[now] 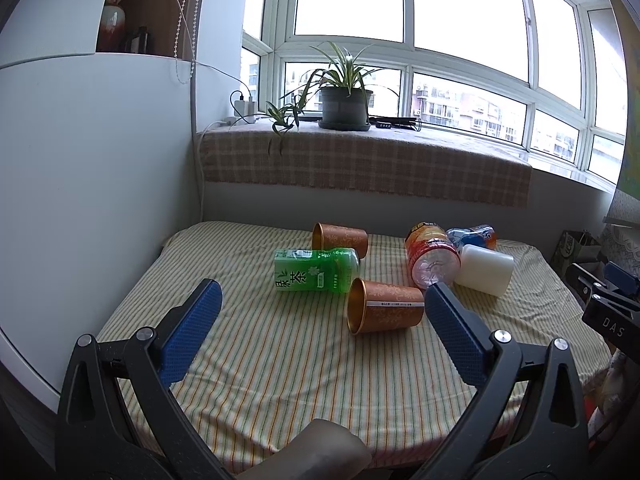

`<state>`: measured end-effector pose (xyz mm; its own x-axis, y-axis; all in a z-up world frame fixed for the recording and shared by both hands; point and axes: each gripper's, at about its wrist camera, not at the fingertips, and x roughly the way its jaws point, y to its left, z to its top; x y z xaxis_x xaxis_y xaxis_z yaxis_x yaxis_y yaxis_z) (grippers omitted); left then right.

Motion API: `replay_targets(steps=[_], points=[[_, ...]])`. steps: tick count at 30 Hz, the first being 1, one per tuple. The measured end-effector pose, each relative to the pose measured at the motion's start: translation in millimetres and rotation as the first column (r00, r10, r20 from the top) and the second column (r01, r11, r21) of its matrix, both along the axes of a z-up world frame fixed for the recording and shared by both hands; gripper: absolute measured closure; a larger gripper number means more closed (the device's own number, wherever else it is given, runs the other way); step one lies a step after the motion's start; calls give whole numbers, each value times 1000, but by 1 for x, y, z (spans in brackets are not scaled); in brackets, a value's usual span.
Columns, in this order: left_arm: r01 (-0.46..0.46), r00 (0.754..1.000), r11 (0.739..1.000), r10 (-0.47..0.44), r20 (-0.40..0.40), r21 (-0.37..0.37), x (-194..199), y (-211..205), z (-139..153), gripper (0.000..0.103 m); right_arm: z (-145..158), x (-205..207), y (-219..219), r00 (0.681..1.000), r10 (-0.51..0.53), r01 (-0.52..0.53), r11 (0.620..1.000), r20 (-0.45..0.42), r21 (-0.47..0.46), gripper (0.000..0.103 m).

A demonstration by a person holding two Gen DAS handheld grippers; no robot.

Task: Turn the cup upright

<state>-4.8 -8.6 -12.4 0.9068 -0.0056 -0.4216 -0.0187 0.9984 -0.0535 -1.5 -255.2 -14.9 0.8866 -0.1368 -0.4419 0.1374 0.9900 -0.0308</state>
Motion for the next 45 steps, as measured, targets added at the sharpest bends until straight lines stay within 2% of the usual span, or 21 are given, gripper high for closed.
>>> replay_targets(steps=[10, 14, 17, 23, 28, 31, 34, 36, 38, 41, 43, 45], points=[[54, 999, 998, -54, 0, 38, 15, -20, 9, 0, -1, 2, -7, 1000, -4, 4, 1000, -9, 10, 23], [132, 991, 990, -130, -44, 46, 31, -34, 9, 0, -3, 5, -14, 1000, -10, 10, 1000, -14, 14, 23], [209, 976, 974, -203, -75, 84, 48, -52, 11, 0, -6, 7, -23, 1000, -20, 20, 1000, -21, 23, 23], [420, 899, 902, -398, -182, 98, 95, -98, 15, 0, -18, 11, -48, 997, -53, 56, 997, -51, 57, 23], [565, 804, 819, -518, -294, 103, 151, -148, 16, 2, -31, 7, -72, 994, -81, 89, 990, -80, 108, 23], [599, 771, 793, -531, -353, 115, 187, -180, 12, 6, -39, 1, -84, 990, -95, 109, 984, -102, 141, 23], [641, 723, 759, -543, -427, 118, 220, -213, 0, 6, -48, -6, -94, 986, -114, 133, 979, -124, 157, 23], [647, 714, 746, -522, -466, 157, 240, -234, -9, 8, -52, -11, -101, 982, -128, 150, 975, -136, 165, 23], [666, 700, 719, -509, -502, 199, 258, -252, -18, 8, -56, -13, -111, 979, -142, 167, 970, -147, 175, 23], [679, 682, 700, -489, -544, 221, 283, -271, -27, 8, -61, -16, -124, 972, -167, 197, 962, -166, 190, 23], [674, 684, 700, -468, -560, 238, 297, -280, -30, 8, -65, -16, -134, 967, -185, 218, 956, -174, 196, 23], [679, 669, 697, -456, -587, 232, 312, -289, -35, 8, -67, -17, -141, 962, -203, 239, 949, -181, 204, 23]])
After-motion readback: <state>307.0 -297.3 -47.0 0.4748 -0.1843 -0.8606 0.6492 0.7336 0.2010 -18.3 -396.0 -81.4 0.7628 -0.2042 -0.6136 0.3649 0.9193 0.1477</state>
